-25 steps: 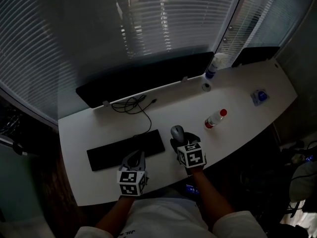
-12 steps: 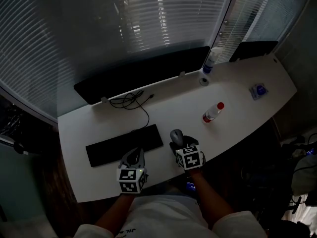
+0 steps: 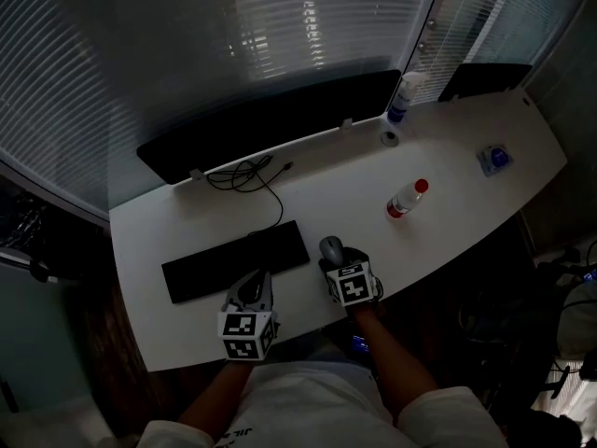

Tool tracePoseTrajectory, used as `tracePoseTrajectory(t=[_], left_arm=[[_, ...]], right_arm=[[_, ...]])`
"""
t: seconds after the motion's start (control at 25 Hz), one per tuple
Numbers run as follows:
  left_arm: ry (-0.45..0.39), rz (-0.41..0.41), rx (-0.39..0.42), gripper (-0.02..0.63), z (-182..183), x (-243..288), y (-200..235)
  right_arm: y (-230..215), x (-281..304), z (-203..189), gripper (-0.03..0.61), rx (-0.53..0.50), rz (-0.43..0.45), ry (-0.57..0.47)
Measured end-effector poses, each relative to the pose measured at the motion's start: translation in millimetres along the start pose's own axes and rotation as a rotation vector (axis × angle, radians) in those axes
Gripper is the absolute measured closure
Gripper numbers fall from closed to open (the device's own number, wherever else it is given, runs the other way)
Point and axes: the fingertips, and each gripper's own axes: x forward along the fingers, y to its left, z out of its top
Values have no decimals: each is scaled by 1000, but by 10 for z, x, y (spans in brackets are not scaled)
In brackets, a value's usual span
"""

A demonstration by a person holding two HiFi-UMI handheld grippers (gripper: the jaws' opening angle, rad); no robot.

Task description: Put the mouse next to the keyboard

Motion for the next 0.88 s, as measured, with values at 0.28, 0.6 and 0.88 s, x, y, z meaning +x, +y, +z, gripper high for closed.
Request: tracePoseTrajectory(t=[0.28, 0.6, 0.88], left_arm=[[13, 4, 8, 609, -66, 6, 1], [31, -1, 24, 609, -179, -24, 1], [32, 11, 19, 609, -174, -32, 7]], right_arm=[[45, 242, -120, 282, -9, 15, 29], [-14, 437, -174, 282, -59, 15, 43], [-15, 509, -249, 281, -96, 30, 30]])
